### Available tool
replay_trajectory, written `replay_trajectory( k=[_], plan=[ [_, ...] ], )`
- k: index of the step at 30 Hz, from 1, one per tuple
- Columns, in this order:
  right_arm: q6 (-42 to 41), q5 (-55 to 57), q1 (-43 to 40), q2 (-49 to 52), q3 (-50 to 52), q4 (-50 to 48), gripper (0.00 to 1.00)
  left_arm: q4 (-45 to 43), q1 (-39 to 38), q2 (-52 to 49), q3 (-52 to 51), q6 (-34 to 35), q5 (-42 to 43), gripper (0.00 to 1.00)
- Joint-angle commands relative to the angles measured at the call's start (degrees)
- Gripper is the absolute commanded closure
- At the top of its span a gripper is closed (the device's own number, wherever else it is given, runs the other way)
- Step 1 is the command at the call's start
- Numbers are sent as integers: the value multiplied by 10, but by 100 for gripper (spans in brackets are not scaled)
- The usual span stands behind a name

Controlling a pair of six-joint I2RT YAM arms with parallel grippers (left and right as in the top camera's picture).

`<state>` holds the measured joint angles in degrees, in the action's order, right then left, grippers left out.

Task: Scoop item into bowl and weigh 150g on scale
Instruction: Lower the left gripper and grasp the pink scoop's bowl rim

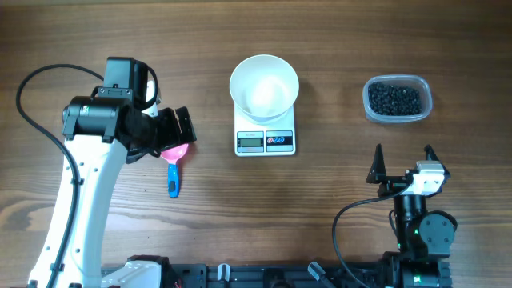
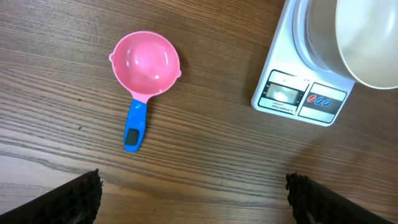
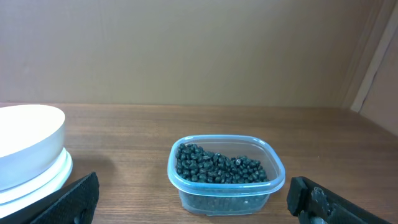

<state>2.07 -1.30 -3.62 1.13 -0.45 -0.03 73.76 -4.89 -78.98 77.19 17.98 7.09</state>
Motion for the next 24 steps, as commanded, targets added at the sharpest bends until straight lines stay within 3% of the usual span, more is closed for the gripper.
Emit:
replay_trajectory(
  k=[1,10,17,24],
  plan=[
    [-7,-7,3,0,2,-1,0,2,-1,-3,-5,7,-8,0],
    [-7,-7,3,0,2,-1,0,15,6,-3,-5,8,-8,0],
    [-7,-7,3,0,2,-1,0,29,68,-3,-5,24,-7,0],
    [-7,-7,3,0,2,-1,0,-14,86,-3,-111,22,-1,0]
  ],
)
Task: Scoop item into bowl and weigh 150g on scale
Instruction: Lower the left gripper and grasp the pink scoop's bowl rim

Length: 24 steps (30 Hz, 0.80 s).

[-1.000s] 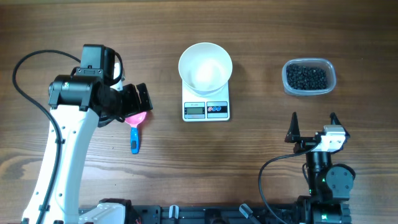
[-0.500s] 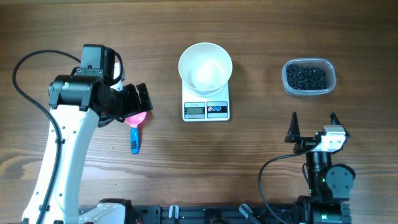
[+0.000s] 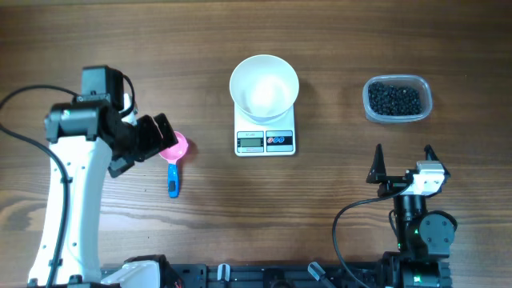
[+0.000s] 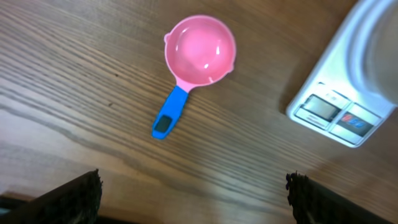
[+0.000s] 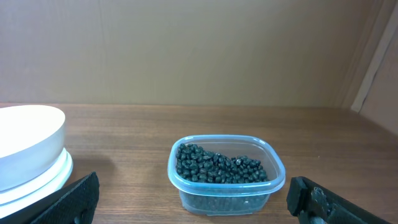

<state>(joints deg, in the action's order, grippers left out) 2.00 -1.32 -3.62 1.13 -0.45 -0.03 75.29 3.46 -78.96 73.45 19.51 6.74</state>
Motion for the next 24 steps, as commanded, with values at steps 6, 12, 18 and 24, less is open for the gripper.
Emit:
replay_trajectory(
  k=[6,12,18,24],
  plan=[
    [-7,-7,3,0,2,-1,0,-124,2,-3,-192,7,2,0],
    [-7,-7,3,0,2,-1,0,-181,2,-3,-221,7,-15,0],
    [-7,-7,3,0,2,-1,0,-273,2,-3,-266,7,-32,0],
    [-7,-7,3,0,2,-1,0,-316,3,-3,-307,4,-32,10]
  ],
)
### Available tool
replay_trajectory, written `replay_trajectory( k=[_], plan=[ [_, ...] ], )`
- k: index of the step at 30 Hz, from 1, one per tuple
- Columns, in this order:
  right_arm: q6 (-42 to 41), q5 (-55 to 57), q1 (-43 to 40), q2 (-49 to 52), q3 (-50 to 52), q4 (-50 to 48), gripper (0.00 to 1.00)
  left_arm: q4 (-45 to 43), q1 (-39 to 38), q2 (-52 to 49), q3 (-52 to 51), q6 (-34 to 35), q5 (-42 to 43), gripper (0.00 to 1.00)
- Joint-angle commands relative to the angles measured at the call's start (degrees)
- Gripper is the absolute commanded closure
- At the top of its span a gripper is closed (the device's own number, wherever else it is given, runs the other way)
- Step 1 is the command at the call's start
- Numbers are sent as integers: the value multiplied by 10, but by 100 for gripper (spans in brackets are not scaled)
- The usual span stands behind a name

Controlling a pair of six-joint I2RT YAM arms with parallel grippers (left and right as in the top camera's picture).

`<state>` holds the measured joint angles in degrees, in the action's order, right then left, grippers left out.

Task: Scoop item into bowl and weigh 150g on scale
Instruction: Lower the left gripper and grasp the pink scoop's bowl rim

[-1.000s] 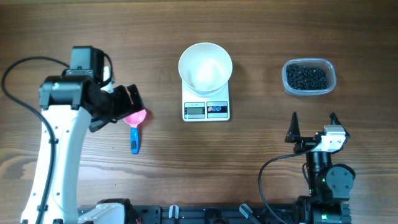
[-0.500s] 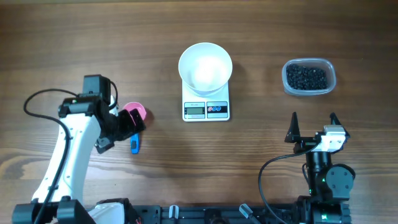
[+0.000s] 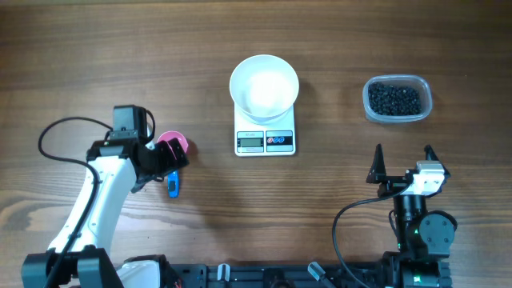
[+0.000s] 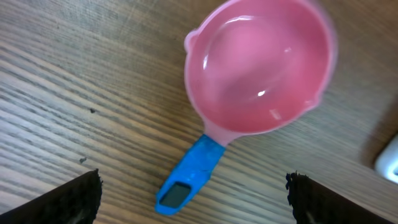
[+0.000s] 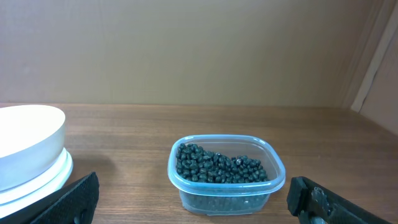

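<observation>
A scoop with a pink cup (image 4: 258, 68) and a blue handle (image 4: 189, 177) lies on the table, also seen from overhead as the pink cup (image 3: 174, 143). My left gripper (image 4: 194, 205) is open and low over it, the handle's end between its fingers (image 4: 81, 199). The white bowl (image 3: 264, 86) is on the scale (image 3: 265, 141). A clear tub of dark beans (image 3: 398, 99) is at the back right. My right gripper (image 5: 193, 199) is open in front of the tub (image 5: 225, 171), holding nothing.
The scale's corner (image 4: 392, 165) shows at the right edge of the left wrist view. In the right wrist view the bowl (image 5: 25, 134) and scale are at the left. A beige wall (image 5: 186, 50) lies behind the table. Cables trail from both arms.
My left gripper has come down close over the scoop, which now fills the left wrist view. It is still open. The right arm, bowl, scale and tub have not moved.
At first my left gripper hung open high above the scoop, close to the scale. Then it was further left, still high, with scoop and scale both in its view. Now it is low, its fingers on either side of the blue handle.
</observation>
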<state>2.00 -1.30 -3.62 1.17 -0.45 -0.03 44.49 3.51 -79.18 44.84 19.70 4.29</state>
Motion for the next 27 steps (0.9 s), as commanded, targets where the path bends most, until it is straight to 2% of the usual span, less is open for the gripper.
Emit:
replay_trajectory(
  k=[1,6,9,19,25,26,27],
  plan=[
    [-7,-7,3,-1,2,-1,0,-10,2,-1,-24,1,-8,13],
    [-7,-7,3,-1,2,-1,0,-8,2,-7,-26,0,14,12],
    [-7,-7,3,-1,2,-1,0,-9,2,-17,-26,-35,45,9],
    [-7,-7,3,-1,2,-1,0,-47,2,-80,-26,-60,46,8],
    [-7,-7,3,-1,2,-1,0,-54,2,-109,-26,-60,47,18],
    [-7,-7,3,-1,2,-1,0,-54,1,-113,-26,-60,47,21],
    [-7,-7,3,-1,2,-1,0,-53,2,-116,-26,-60,47,30]
  ],
)
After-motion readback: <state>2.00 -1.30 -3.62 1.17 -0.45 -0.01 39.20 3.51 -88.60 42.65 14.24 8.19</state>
